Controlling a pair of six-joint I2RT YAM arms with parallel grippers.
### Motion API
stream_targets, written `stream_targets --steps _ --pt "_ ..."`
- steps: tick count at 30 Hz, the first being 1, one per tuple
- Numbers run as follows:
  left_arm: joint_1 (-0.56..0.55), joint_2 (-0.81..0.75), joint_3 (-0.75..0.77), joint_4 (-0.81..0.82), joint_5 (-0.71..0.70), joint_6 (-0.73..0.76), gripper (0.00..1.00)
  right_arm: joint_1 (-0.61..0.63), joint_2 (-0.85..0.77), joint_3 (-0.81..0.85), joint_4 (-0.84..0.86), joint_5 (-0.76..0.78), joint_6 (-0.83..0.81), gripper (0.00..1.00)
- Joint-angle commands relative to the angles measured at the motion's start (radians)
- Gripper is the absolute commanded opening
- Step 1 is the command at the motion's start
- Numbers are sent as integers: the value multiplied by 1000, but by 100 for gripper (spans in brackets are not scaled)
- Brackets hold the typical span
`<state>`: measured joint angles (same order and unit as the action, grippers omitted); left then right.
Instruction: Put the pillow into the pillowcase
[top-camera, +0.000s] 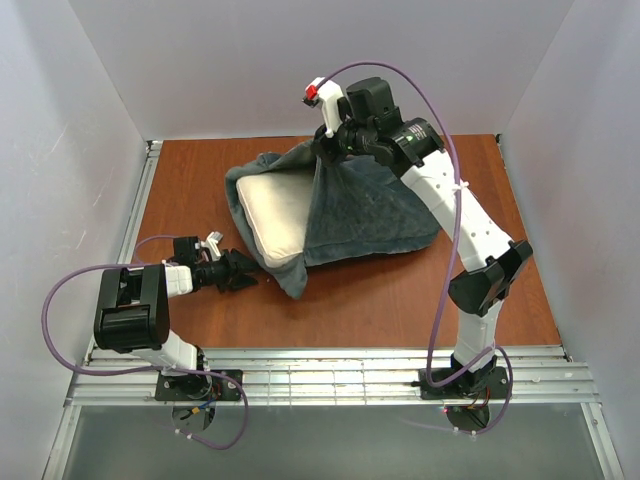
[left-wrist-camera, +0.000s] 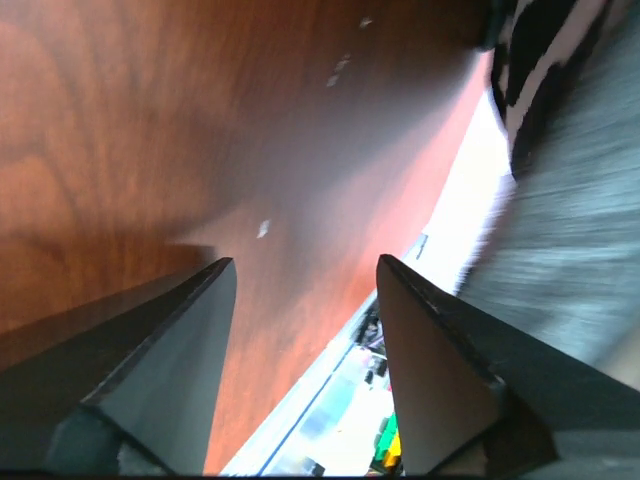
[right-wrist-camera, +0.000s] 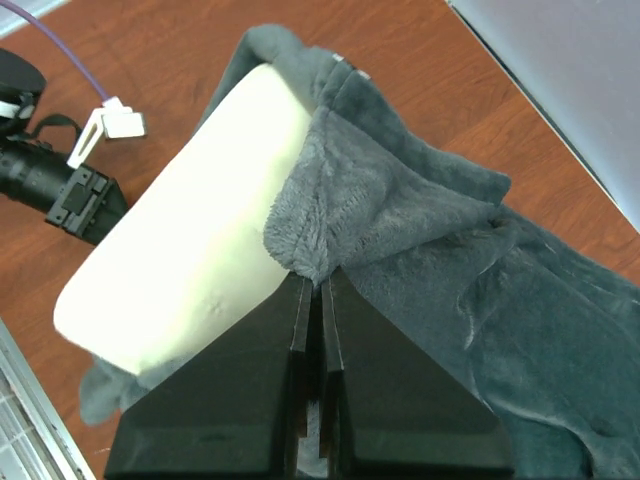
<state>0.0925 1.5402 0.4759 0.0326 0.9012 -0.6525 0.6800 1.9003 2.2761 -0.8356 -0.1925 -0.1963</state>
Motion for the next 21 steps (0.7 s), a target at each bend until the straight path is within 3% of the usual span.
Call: stream_targets --steps 1,5,10,13,21 --pt "4 -26 10 79 70 -65 55 1 -113 56 174 -33 28 1" --pt "35 -98 7 196 146 -128 58 1 -129 20 178 -32 26 1" --pt "186 -184 16 109 223 -75 61 3 -130 23 181 -42 34 1" --pt "207 -190 36 26 260 -7 61 3 -124 33 184 -47 43 1" --pt "205 -201 -8 88 271 -50 61 4 -121 36 187 -50 57 1"
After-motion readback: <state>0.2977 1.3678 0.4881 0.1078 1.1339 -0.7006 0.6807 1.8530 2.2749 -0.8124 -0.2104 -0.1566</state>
